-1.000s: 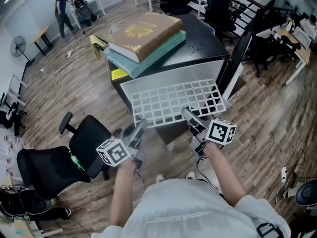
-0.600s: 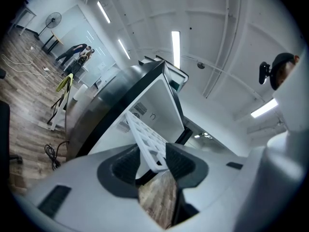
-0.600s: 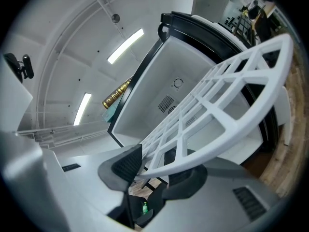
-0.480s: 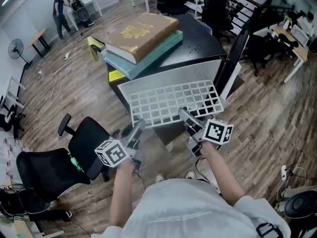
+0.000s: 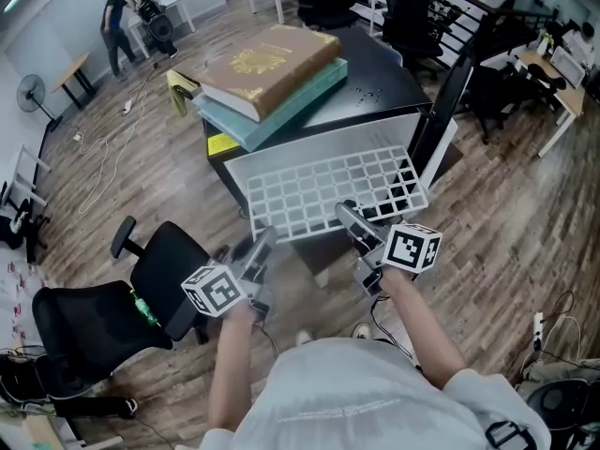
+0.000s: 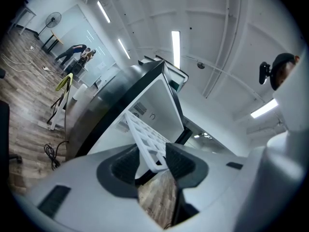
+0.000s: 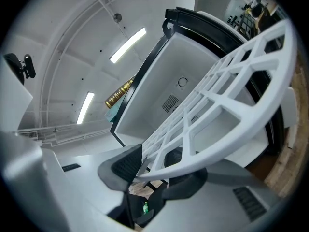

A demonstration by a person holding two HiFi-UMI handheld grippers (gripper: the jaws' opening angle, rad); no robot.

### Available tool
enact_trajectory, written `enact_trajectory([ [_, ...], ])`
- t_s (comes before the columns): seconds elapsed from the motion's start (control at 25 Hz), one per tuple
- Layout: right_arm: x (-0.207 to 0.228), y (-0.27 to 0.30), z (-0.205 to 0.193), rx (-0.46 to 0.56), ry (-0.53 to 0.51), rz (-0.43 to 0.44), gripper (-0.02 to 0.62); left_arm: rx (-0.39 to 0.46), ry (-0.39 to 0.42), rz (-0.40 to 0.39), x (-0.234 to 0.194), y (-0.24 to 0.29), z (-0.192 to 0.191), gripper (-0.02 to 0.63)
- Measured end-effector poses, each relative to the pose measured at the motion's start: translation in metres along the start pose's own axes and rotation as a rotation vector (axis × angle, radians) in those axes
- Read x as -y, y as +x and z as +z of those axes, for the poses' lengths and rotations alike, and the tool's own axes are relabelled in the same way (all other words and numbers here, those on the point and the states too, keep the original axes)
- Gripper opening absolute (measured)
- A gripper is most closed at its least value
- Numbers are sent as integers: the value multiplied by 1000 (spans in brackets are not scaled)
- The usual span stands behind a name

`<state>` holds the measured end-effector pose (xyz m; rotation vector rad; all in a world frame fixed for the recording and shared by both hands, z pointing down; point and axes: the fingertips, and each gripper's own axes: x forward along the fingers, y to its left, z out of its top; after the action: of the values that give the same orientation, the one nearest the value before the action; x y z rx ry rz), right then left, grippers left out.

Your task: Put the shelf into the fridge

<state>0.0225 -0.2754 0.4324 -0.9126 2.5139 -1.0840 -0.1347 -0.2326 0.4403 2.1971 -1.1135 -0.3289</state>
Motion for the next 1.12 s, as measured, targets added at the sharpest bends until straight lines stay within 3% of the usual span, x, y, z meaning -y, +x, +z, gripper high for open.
enact_trajectory([
  [1.12, -1, 4, -6, -8, 38, 13, 139, 3, -7, -14, 3, -2, 2, 166],
])
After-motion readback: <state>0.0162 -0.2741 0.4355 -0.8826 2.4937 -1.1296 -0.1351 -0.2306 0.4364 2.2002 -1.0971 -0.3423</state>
